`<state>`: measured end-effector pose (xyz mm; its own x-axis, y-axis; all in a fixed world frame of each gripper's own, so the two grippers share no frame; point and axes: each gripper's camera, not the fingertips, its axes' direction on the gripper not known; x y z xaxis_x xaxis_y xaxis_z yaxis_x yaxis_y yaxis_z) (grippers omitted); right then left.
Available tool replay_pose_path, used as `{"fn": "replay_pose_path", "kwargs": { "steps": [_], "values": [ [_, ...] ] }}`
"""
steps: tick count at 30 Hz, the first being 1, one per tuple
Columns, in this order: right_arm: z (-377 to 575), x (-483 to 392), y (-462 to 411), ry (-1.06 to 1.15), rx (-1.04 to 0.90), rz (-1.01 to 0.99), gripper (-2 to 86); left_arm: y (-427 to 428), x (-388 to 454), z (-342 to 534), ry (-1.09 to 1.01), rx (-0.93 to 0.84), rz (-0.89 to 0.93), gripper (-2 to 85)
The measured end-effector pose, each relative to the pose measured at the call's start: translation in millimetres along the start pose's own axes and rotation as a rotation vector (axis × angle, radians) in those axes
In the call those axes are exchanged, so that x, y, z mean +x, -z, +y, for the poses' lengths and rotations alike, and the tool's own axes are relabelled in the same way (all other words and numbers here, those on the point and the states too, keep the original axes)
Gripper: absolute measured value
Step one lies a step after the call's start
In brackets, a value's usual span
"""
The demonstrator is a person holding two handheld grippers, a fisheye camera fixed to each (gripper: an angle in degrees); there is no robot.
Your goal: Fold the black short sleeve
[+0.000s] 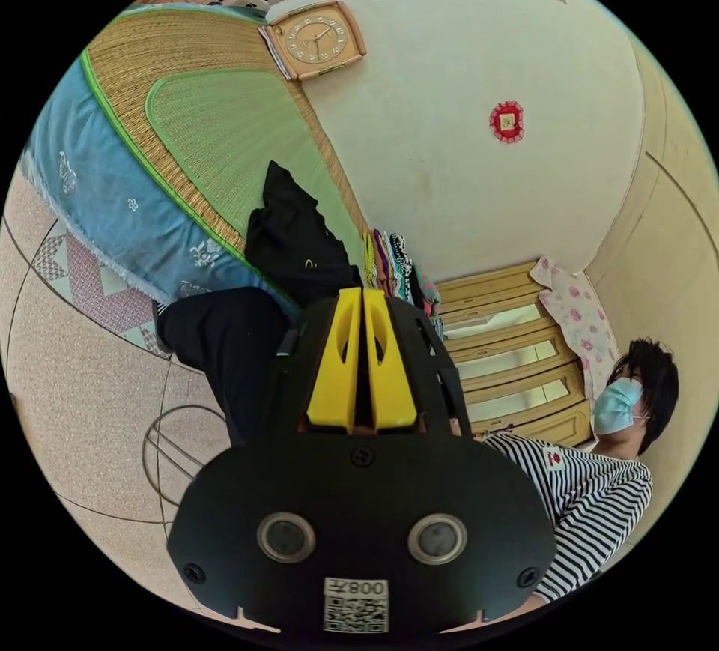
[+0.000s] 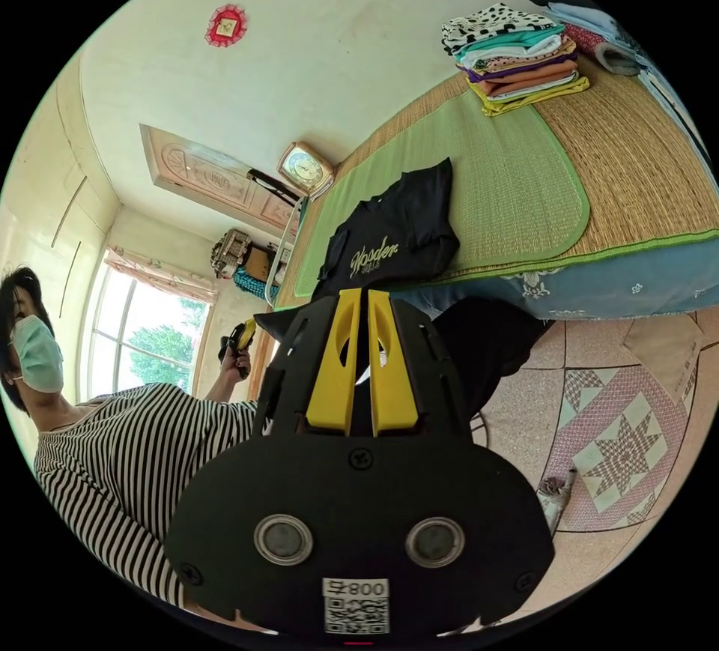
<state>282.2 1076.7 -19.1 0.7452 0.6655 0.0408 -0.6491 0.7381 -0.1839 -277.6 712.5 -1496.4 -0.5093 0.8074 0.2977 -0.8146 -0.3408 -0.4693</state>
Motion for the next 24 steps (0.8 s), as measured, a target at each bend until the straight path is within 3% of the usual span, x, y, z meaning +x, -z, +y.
{"fn": "replay_pose_path", "kwargs": {
  "steps": [24],
  "values": [
    [-327,71,-90,-0.007,-0.025,0.077,1.5,-184,-8,-264,-0.051,-0.043,-0.088,0.2]
  ]
}}
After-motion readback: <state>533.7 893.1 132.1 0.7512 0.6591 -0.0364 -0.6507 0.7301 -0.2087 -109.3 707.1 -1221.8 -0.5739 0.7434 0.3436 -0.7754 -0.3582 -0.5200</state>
